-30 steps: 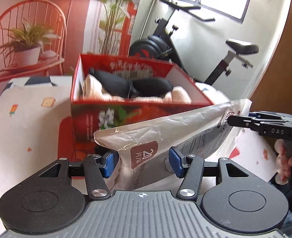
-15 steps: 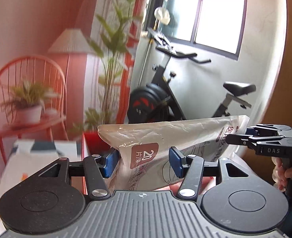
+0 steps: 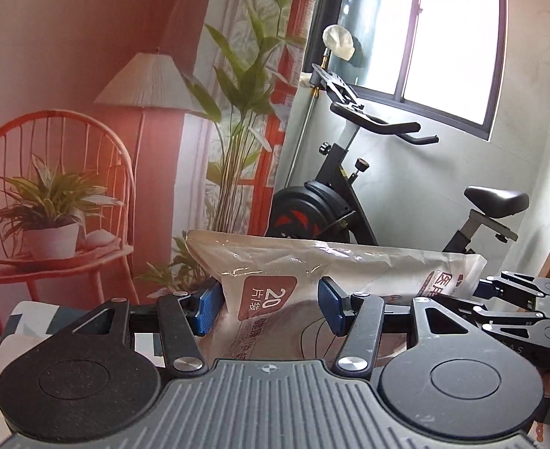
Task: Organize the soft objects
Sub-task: 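Lift the white mask bag with both tools over the red box, then lower the white bag into the box and open both tools, then reach both tools to the black dotted knit glove and grasp it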
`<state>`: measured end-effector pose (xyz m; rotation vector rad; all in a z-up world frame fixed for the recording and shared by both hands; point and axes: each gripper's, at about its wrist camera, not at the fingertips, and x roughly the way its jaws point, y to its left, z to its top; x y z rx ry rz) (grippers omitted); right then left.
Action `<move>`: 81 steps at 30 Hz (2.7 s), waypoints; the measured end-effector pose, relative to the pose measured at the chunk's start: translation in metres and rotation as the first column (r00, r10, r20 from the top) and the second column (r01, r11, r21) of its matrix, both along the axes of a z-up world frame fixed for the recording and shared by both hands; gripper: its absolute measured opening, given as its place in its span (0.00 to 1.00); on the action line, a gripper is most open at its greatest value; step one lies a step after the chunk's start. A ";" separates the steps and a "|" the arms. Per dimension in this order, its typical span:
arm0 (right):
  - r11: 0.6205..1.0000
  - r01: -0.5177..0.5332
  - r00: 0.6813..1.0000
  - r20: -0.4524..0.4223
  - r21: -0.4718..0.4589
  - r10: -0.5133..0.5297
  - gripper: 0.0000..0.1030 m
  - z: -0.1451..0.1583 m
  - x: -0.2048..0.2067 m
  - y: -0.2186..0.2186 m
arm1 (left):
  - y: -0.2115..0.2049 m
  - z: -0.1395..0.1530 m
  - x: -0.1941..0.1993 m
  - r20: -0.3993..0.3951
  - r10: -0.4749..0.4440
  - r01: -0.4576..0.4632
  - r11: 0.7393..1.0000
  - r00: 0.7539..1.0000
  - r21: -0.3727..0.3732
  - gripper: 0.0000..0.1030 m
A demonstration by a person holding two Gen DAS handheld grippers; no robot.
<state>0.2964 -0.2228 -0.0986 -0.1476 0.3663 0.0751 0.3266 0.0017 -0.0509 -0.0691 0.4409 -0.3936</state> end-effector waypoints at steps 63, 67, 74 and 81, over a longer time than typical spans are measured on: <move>0.991 0.136 0.938 -0.321 -0.008 -0.132 0.79 -0.053 0.043 -0.002 | -0.009 -0.042 0.048 -0.240 0.100 -0.058 0.983 0.966 0.175 0.67; 0.989 0.144 0.944 -0.307 0.042 -0.124 1.00 -0.046 0.014 -0.003 | -0.004 -0.028 0.006 -0.179 0.086 -0.049 0.979 0.980 0.200 0.89; 0.968 0.173 0.959 -0.255 0.181 -0.123 1.00 -0.049 -0.041 -0.007 | 0.014 -0.039 -0.073 -0.164 -0.009 0.038 0.983 0.986 0.177 0.99; 0.960 0.188 0.966 -0.213 0.205 -0.144 1.00 -0.070 -0.100 -0.002 | 0.035 -0.084 -0.112 -0.228 -0.019 0.049 0.991 0.973 0.124 0.99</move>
